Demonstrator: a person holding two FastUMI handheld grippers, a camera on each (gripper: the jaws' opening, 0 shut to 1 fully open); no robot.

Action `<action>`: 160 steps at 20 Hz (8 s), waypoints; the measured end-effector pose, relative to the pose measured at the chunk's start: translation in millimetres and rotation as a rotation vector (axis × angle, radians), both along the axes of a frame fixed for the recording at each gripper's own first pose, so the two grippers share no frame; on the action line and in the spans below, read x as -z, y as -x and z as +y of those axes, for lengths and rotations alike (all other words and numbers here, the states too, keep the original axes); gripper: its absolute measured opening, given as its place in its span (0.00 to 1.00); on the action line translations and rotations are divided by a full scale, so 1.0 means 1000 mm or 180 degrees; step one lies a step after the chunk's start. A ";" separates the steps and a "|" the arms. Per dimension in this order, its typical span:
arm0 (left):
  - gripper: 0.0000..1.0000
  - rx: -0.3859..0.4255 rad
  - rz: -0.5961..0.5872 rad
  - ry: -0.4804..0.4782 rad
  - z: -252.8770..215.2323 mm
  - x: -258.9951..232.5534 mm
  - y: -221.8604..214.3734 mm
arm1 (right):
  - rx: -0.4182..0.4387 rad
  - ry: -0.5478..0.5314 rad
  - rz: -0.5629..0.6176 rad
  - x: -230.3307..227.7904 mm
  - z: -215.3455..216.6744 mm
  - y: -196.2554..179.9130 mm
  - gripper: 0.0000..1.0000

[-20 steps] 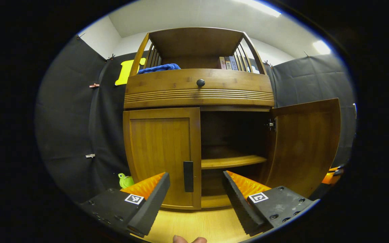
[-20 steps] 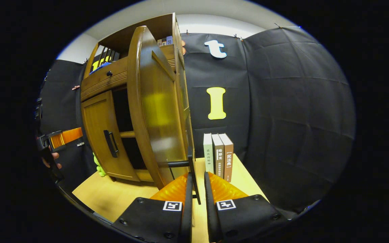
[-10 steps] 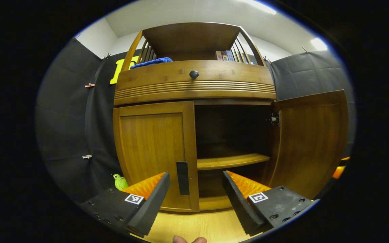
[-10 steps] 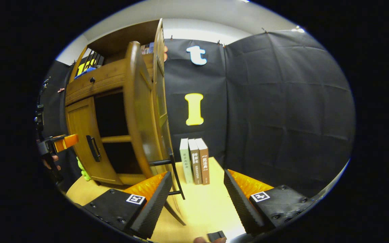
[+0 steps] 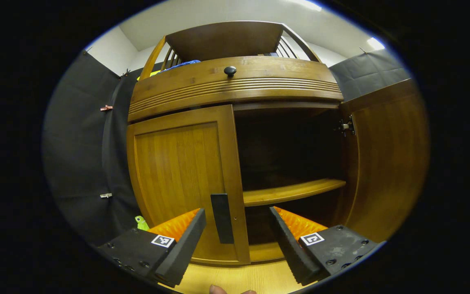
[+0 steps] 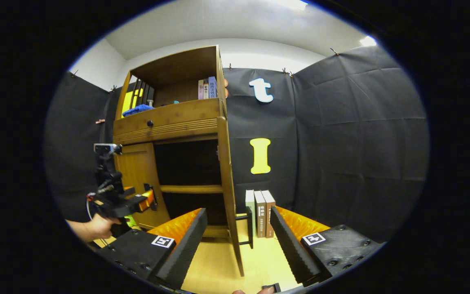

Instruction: Open the right door of the double-door shoe cabinet with the right hand, and open the left door with the left hand.

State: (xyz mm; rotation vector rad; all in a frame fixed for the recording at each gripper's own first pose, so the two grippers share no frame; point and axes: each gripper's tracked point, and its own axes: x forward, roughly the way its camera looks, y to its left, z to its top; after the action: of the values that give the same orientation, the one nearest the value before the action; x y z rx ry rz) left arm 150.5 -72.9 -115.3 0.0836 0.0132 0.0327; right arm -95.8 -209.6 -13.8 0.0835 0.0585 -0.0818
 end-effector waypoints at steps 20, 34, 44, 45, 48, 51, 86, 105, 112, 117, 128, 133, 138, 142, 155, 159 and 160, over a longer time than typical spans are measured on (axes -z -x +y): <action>0.56 -0.0184 0.0272 0.0128 0.028 0.058 -0.084 | -0.0039 0.0046 0.0063 0.008 0.025 -0.009 0.98; 0.31 -0.0121 0.0418 0.0187 0.030 0.058 -0.080 | 0.0092 0.0029 0.0033 0.005 0.016 -0.004 0.99; 0.30 -0.0068 0.0437 0.0105 0.029 0.058 -0.080 | 0.0016 0.0015 0.0047 0.011 0.034 -0.011 0.98; 0.31 -0.0069 0.0438 0.0099 0.029 0.059 -0.079 | 0.0013 0.0016 0.0045 0.011 0.036 -0.011 0.98; 0.29 -0.0099 0.0430 0.0056 0.030 0.058 -0.078 | -0.0016 -0.0002 0.0052 0.012 0.045 -0.013 0.98; 0.26 -0.0165 0.0433 0.0022 0.032 0.060 -0.078 | -0.0049 0.0018 0.0039 0.011 0.054 -0.014 0.98; 0.24 -0.0861 0.0380 0.0141 0.130 0.033 -0.024 | -0.0251 0.0177 0.0063 0.020 0.158 -0.021 0.98; 1.00 -0.0511 -0.0064 0.0083 -0.043 -0.064 -0.025 | -0.0361 0.0178 -0.0017 0.013 0.117 -0.027 0.98; 0.96 -0.0330 -0.0148 0.0004 -0.096 -0.083 -0.053 | -0.0260 0.0157 -0.0079 0.009 0.105 -0.031 0.92; 1.00 -0.0247 -0.0146 -0.0079 -0.123 -0.082 -0.067 | -0.0223 0.0212 -0.0090 0.009 0.104 -0.033 0.98; 1.00 -0.0084 -0.0183 -0.0026 -0.144 -0.087 -0.072 | -0.0187 0.0166 -0.0077 0.011 0.105 -0.033 0.98; 1.00 -0.0082 -0.0196 -0.0020 -0.144 -0.088 -0.069 | -0.0215 0.0182 -0.0081 0.010 0.108 -0.031 0.98; 1.00 -0.0069 -0.0205 -0.0027 -0.146 -0.089 -0.067 | -0.0200 0.0167 -0.0067 0.012 0.107 -0.027 0.99; 1.00 -0.0056 -0.0207 -0.0054 -0.148 -0.090 -0.065 | -0.0200 0.0168 -0.0069 0.011 0.106 -0.026 1.00; 1.00 -0.0058 -0.0214 -0.0038 -0.147 -0.092 -0.061 | -0.0197 0.0168 -0.0076 0.010 0.108 -0.022 0.99; 1.00 -0.0053 -0.0206 -0.0024 -0.147 -0.091 -0.061 | -0.0204 0.0171 -0.0084 0.009 0.109 -0.022 0.99; 1.00 -0.0053 -0.0210 -0.0023 -0.147 -0.091 -0.060 | -0.0201 0.0168 -0.0089 0.009 0.109 -0.021 1.00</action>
State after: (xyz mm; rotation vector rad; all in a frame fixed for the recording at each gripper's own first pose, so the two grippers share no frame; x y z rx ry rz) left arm 210.9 -220.4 -24.1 0.0895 -0.0521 0.0521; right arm -74.8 -101.0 -22.8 0.0302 0.0310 -0.0190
